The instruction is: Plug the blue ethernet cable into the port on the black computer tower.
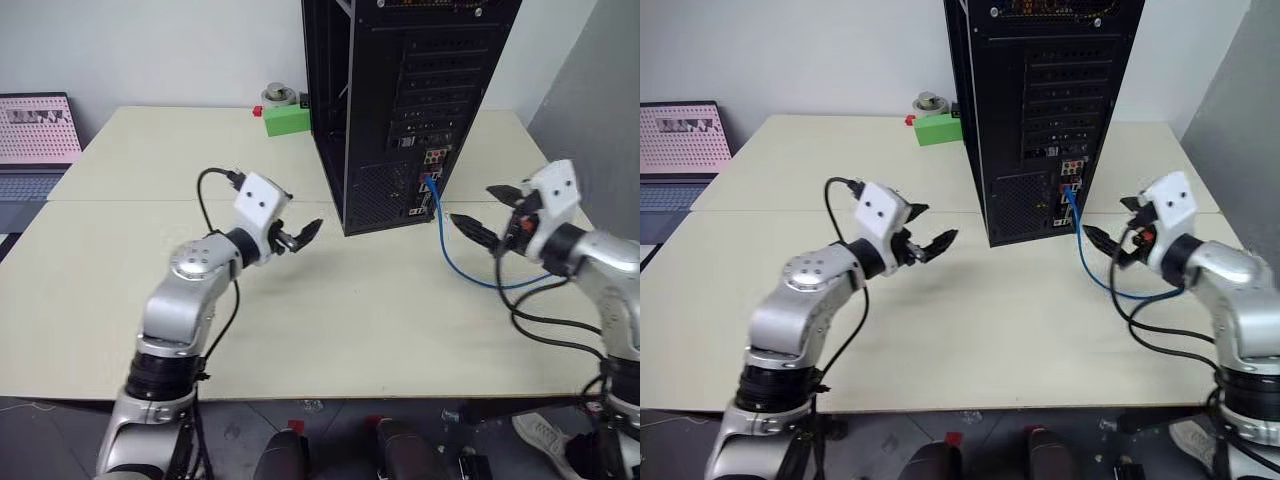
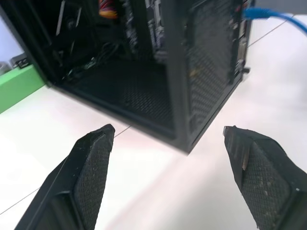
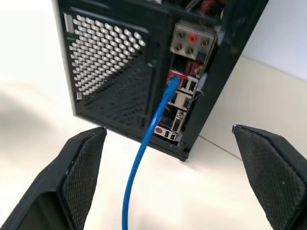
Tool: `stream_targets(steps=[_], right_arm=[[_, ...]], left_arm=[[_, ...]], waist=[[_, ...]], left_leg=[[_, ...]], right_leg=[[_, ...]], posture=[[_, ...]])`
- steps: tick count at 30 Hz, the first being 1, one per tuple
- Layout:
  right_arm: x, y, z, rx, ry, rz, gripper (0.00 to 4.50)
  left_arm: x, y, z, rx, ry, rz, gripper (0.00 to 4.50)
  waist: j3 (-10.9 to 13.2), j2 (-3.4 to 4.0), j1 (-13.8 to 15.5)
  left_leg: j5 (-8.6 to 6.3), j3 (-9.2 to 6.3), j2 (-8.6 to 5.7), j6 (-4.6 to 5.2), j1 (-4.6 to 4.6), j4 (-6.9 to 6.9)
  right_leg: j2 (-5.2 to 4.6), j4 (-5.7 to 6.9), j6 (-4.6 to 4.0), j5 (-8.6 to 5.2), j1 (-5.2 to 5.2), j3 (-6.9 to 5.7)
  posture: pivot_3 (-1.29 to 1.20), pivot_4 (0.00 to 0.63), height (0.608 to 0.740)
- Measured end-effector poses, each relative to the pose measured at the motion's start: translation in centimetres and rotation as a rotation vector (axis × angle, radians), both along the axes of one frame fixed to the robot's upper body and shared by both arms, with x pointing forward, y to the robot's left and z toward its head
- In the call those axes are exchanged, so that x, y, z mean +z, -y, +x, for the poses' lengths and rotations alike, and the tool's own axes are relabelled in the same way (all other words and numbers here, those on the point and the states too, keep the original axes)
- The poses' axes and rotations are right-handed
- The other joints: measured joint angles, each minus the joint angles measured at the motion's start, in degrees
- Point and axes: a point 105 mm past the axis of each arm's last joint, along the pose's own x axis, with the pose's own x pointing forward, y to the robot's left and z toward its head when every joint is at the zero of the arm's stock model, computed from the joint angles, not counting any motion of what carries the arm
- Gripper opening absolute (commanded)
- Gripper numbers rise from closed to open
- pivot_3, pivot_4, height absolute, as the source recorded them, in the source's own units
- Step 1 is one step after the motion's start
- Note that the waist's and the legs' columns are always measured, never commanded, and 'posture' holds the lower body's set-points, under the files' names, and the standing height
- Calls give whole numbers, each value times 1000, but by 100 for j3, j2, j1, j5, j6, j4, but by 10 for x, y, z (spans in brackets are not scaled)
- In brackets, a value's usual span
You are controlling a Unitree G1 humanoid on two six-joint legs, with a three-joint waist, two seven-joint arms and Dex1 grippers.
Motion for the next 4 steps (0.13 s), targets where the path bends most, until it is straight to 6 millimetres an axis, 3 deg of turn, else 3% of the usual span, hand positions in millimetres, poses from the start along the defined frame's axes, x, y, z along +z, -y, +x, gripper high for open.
stream_targets(steps=[4], right_arm=[[5,-2,-11,74,3,21,4451]], left_arm=[[-5,-2,-9,-57,-37,1,3876]], waist=[[1,-1,-6]], left_leg=[[0,-1,2,0,4,6]], right_leg=[[0,3,6,-3,3,3]], posture=[[0,150,740]])
